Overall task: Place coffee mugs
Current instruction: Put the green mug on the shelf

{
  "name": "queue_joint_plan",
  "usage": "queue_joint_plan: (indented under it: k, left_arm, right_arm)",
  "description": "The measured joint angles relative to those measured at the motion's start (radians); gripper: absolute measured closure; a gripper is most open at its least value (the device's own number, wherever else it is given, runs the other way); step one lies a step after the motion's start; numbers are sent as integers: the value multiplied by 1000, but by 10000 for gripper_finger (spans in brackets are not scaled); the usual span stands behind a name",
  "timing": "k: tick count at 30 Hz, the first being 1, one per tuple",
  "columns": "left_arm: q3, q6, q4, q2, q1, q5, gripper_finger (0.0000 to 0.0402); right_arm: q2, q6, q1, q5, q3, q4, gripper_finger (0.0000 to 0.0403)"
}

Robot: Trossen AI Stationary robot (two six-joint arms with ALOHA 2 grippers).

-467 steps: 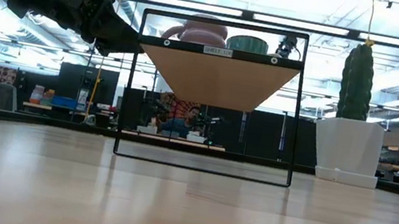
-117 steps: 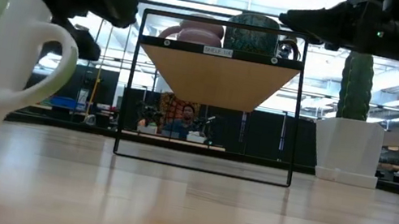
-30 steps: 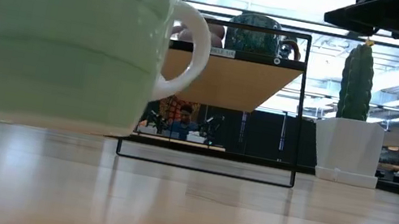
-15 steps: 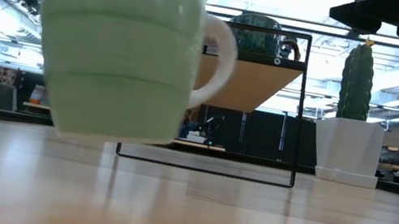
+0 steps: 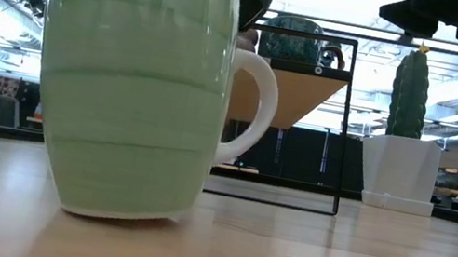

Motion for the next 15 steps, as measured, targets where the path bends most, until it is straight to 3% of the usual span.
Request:
queue_joint_plan:
  k: [6,15]
  left_arm:
    - [0,0,13,0,0,-27,327]
    - [0,0,39,-2,0,-28,219]
  right_arm:
    - [0,-2,0,0,0,0,163]
    - [0,9,0,0,0,-1,163]
